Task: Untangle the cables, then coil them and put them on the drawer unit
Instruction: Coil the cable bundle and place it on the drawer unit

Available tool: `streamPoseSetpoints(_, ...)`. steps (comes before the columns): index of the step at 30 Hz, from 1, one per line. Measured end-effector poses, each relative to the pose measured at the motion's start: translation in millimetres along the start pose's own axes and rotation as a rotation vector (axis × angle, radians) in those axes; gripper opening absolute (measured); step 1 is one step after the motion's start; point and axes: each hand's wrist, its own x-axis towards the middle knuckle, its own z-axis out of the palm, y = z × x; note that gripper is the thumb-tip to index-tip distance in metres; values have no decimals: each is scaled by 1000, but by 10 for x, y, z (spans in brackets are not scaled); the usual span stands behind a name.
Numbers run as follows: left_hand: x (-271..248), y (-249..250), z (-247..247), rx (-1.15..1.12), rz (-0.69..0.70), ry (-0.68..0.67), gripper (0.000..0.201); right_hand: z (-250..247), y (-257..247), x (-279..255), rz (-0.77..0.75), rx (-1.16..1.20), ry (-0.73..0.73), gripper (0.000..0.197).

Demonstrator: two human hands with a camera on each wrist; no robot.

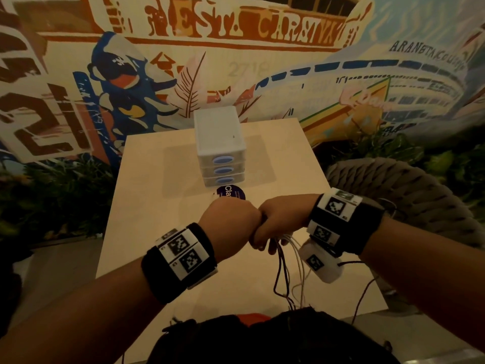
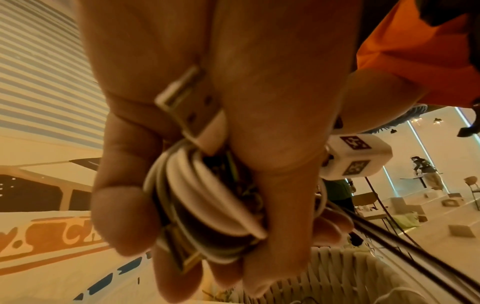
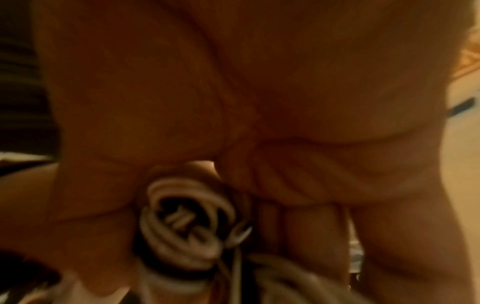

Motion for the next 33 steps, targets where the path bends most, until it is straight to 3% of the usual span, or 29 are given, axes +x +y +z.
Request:
streamPoseSetpoints(3, 18, -22, 30, 2, -62, 1, 13, 113, -55, 103, 46, -89, 102, 7)
streamPoseSetpoints(8, 9, -122, 164, -128, -165, 113, 15, 189, -23, 144, -5, -144, 233, 25)
streamPoseSetpoints(12, -41, -122, 288, -199, -165, 163, 34, 166, -32, 202, 36, -183, 172, 20)
streamPoseSetpoints(16, -61, -104, 314, -205, -139, 29, 28, 215, -46, 223, 48, -177, 115, 26)
streamPoseSetpoints(20, -94, -99, 320, -194, -128, 27, 29, 251, -42, 221, 20, -203, 119, 23)
streamPoseSetpoints(22, -113, -109, 340, -218, -139, 86, 43, 234, -47, 208, -15, -273, 172, 26)
streamPoseSetpoints(24, -138, -135, 370, -283, -156, 175, 70, 200, -47, 174, -32, -325, 197, 25)
streamPoseSetpoints(26, -188, -176, 377, -303, -163, 272, 94, 141, -19, 131, -51, -279, 201, 22)
streamPoseSetpoints(29, -305, -318, 368, -366, -137, 366, 112, 57, 70, 79, -78, -156, 236, 23)
streamPoseSetpoints(33, -399, -594, 467, -869, -157, 349, 123, 5, 176, 51, -157, 78, 294, 20)
